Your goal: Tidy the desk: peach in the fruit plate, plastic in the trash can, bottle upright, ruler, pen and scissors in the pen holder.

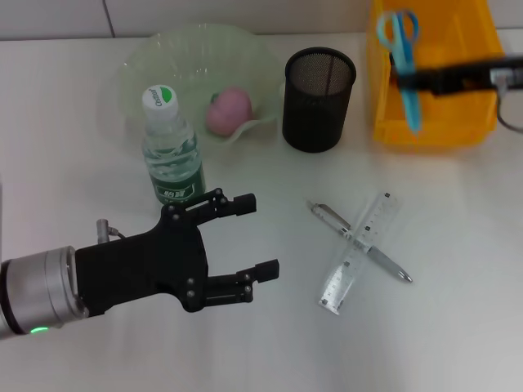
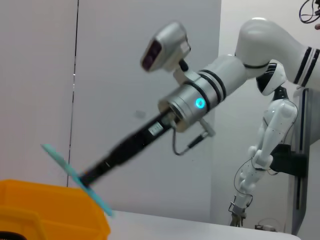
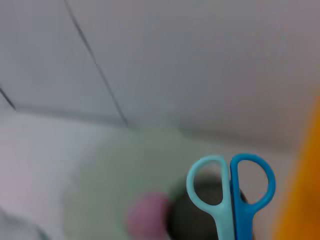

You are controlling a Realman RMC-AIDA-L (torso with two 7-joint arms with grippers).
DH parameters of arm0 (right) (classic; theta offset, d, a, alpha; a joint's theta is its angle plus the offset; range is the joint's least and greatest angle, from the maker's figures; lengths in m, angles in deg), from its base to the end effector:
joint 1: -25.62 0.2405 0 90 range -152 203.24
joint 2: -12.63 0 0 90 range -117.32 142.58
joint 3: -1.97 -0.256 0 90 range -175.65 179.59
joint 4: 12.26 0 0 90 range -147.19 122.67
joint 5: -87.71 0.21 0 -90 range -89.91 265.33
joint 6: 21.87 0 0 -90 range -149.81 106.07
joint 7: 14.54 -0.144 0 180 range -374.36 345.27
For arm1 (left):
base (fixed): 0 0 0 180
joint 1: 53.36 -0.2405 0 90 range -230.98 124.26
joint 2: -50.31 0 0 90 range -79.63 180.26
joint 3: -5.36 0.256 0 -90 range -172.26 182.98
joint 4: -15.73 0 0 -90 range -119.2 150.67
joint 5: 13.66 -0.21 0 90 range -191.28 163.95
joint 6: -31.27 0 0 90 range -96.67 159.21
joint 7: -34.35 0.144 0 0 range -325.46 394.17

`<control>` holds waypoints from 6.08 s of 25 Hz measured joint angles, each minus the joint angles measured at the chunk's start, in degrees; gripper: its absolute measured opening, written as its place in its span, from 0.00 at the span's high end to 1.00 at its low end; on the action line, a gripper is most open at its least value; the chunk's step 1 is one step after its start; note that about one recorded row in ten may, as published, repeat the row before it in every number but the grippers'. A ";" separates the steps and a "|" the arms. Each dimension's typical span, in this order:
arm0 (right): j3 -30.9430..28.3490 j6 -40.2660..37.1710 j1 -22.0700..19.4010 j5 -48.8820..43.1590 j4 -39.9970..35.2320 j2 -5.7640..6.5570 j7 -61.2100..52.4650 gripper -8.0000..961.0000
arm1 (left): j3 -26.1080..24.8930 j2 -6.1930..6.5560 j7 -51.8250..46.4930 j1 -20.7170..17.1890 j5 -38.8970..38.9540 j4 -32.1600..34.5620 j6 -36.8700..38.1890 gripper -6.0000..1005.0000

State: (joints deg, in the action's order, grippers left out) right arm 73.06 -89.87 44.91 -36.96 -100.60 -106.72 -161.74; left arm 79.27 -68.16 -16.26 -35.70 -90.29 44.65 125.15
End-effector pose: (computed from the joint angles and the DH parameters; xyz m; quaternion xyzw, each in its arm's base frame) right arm 0.1770 0.3619 0.0574 -0.8621 0.3903 0.1481 0.2873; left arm -0.2542 0.2486 -0.0448 -0.9184 -0.0719 -0.3760 0.0999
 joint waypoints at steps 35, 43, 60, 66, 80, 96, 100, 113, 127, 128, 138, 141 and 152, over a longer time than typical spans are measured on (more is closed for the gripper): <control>0.39 7.56 20.61 80.79 73.31 -0.63 110.12 0.67 | 0.27 0.00 -2.96 0.00 -0.42 0.00 1.92 0.17; 1.96 9.73 21.69 80.54 74.90 -0.61 109.86 0.66 | 0.27 0.00 -2.96 0.18 -0.41 0.00 1.92 0.17; 4.02 -1.51 12.05 79.58 63.26 0.93 93.31 0.53 | -0.08 0.05 -2.45 -0.66 -0.28 0.00 2.45 0.17; -0.49 -6.60 3.80 69.98 44.42 2.67 72.92 0.37 | -0.15 0.07 -2.41 -0.77 -0.26 0.00 2.75 0.17; -34.69 -33.02 14.52 24.32 18.26 11.49 28.62 0.24 | 0.27 0.00 -2.48 -0.62 -0.41 -0.01 2.59 0.17; -5.58 -45.10 32.47 -25.65 8.50 4.26 41.81 0.24 | -0.14 -0.02 -4.34 -0.83 -0.45 -0.02 1.97 0.17; 1.62 -43.56 33.00 -35.86 8.89 0.45 49.35 0.24 | -0.20 -0.14 -4.37 -0.88 -0.11 -0.62 1.67 0.17; 18.59 -34.54 29.79 -33.55 10.26 0.48 57.66 0.24 | -0.74 -0.42 -4.20 -0.99 0.08 -1.44 0.74 0.17; 23.65 -27.53 31.50 -30.99 19.88 0.37 66.08 0.25 | -0.25 -0.48 -4.01 -1.68 0.08 -1.40 0.63 0.17; 23.77 -26.77 31.75 -30.96 20.94 0.31 66.61 0.25 | -0.23 -0.53 -3.97 -1.68 0.08 -1.40 0.57 0.17; 25.01 -21.81 33.96 -29.65 29.25 0.09 70.04 0.25 | -0.17 -0.53 -4.13 -1.15 -0.18 -1.40 -0.93 0.17; 25.53 -20.61 34.72 -29.48 31.22 -0.06 70.56 0.25 | -0.17 -0.53 -4.26 -0.82 -0.16 -1.40 -1.64 0.17; 25.71 -17.58 37.31 -28.67 35.84 -0.28 72.23 0.25 | -0.17 -0.46 -4.41 -0.63 0.07 -1.41 -1.95 0.18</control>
State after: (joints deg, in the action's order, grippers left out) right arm 98.77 -107.45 82.22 -65.63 -64.76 -107.00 -89.52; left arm 79.10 -68.62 -20.67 -36.33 -90.21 43.24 123.20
